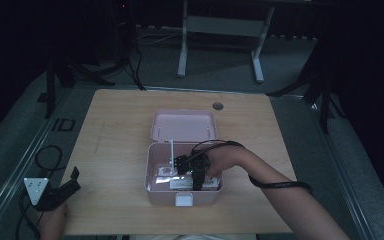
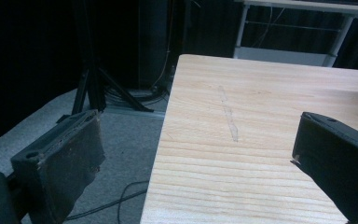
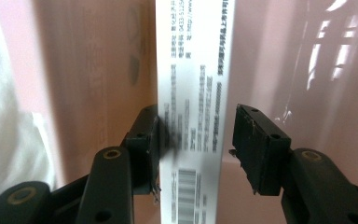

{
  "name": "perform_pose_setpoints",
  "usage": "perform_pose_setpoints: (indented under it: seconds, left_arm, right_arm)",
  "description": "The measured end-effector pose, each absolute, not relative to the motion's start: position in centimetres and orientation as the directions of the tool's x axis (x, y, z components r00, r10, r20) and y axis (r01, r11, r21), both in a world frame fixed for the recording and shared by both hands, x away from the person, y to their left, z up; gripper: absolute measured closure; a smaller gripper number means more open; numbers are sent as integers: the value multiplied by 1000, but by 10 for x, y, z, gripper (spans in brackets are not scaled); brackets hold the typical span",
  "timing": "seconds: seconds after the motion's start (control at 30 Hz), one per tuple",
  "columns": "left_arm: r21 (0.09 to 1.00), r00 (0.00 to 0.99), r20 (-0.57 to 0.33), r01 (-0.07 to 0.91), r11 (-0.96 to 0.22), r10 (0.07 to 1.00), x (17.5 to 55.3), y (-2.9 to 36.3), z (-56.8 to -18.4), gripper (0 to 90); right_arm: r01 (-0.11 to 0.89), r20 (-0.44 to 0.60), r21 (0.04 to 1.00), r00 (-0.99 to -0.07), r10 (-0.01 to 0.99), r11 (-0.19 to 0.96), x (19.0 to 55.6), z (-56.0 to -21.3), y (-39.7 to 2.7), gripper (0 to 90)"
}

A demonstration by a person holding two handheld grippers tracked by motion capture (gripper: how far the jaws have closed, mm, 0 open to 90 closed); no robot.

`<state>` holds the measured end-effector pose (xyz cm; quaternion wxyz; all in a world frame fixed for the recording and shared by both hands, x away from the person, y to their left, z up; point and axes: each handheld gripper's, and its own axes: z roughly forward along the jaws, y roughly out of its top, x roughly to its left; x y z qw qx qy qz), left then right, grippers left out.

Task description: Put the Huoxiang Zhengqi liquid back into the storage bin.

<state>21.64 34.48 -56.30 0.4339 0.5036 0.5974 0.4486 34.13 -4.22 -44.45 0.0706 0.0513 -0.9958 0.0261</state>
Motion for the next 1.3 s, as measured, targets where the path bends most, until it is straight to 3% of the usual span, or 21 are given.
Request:
perform_pose_setpoints:
  seconds: [0.3,0.47,0.73,0.87,0.97,1.13,1.3]
  left_arm:
    - [973,-117,-65,212,89,991,216,345,-563,21]
    - [973,-117,-63,213,87,991,216,345,-563,21]
    - [973,-117,-62,214,86,991,216,344,-563,21]
    - [973,-118,-63,214,88,991,216,344,-563,21]
    - [973,-118,-61,214,86,991,216,344,-563,21]
    - [973,-118,-62,214,86,991,216,345,-563,21]
    - [973,-117,-61,214,85,991,216,344,-563,21]
  right_arm:
    - [-84,104,35,-991,-87,996,347,-408,-57,499]
    - [-56,44,115,-997,-62,992,354,-387,-71,443]
    - [5,46,262,-999,-7,965,356,-363,-96,192]
    - [58,60,349,-997,39,935,360,-358,-110,132]
    - [86,58,421,-996,69,903,372,-357,-122,127]
    - [116,-32,542,-987,158,832,390,-359,-147,128]
    - [168,-63,592,-965,254,788,403,-367,-172,128]
